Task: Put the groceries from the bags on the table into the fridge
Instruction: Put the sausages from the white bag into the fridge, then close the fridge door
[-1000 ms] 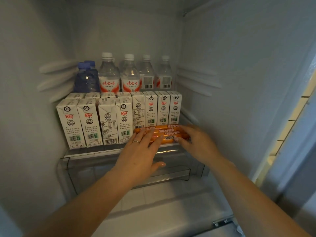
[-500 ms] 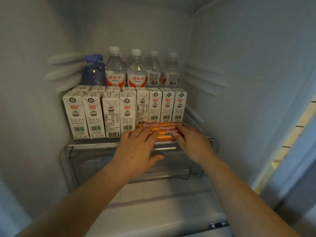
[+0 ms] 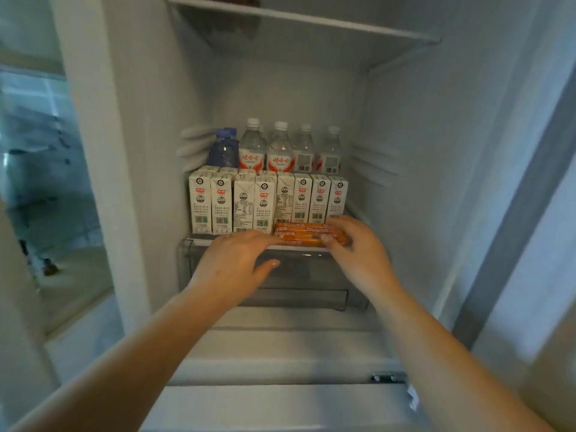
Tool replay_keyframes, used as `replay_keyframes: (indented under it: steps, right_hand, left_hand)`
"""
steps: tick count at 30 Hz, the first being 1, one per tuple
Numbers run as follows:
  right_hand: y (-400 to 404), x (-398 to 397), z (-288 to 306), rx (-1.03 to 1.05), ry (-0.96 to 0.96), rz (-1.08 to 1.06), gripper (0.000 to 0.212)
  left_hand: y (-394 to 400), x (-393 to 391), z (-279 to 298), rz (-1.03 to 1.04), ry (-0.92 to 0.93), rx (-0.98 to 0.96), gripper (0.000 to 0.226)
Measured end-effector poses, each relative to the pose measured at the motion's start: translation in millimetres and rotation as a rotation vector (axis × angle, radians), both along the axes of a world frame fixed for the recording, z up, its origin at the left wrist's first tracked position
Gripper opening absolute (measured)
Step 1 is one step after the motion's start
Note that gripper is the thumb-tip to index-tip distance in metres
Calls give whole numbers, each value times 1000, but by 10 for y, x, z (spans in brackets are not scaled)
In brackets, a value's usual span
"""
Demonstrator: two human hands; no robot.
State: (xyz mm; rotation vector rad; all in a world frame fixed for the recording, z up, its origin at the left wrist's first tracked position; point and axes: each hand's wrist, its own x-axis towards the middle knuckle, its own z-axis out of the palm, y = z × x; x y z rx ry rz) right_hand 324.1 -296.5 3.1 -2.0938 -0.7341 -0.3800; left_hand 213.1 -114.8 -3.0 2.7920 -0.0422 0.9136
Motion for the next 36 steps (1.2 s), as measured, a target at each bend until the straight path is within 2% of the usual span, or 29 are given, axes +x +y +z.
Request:
replay_keyframes:
  steps: [11, 21, 26, 33, 36]
  right_hand:
    - [-706, -1811, 398, -82, -16, 0, 36]
    - [-1730, -2761, 658, -64, -103, -6, 33]
    - [-2447, -3076, 695, -1, -198, 28, 28]
    - [-3775, -3470, 755, -38, -298, 83, 31]
    - [-4341, -3615, 788, -70, -379, 90, 34]
  left_hand:
    - [-555, -1555, 246, 1, -22, -103, 42]
    - [-1469, -2414, 443, -43, -91, -112, 41]
    - [-2244, -2716, 526, -82, -180, -110, 40]
    - [-3661, -3002, 385, -117, -303, -167, 36]
    - [-4297, -3053, 342, -144, -335, -198, 46]
